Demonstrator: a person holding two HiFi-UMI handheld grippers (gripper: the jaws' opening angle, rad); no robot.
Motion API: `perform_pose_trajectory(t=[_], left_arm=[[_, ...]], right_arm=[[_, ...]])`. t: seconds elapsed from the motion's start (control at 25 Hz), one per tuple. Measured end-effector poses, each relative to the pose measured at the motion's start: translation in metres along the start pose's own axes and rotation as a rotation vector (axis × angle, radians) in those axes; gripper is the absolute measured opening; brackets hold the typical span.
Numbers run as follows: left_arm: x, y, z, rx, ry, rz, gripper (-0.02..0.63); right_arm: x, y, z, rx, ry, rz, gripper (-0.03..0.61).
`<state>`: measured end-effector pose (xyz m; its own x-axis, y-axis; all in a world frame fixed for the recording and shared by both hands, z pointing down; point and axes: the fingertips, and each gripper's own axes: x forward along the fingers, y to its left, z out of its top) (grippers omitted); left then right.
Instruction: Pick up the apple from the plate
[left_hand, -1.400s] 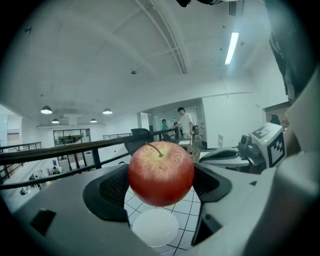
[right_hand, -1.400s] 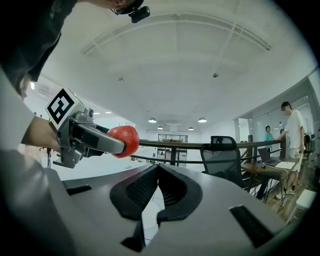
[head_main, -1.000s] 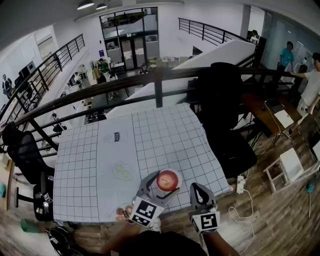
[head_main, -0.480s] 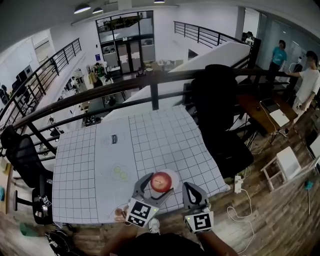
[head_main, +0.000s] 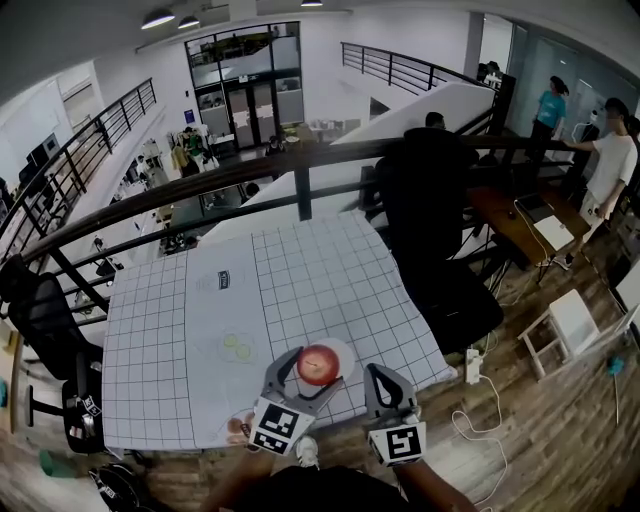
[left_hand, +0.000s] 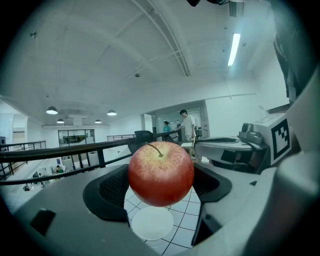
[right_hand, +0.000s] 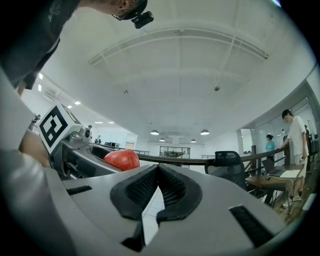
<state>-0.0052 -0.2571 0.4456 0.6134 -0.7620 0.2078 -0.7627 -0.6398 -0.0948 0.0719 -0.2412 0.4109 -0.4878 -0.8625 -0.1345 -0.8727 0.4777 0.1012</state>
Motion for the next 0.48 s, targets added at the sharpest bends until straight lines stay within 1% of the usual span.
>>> perform_pose_trajectory(t=[0.28,0.48], left_arm=[[0.002,0.000,0.000,0.005,-0.001,-0.008,0.408],[0.004,0.001,-0.001,0.008,-0.003,-0.014,0.408]], right_arm=[[0.000,-0.005,-0.004,-0.014,0.022,-0.015,0.023],[0.001,-0.009,-0.015,-0.044,0.066,-0.019,0.023]])
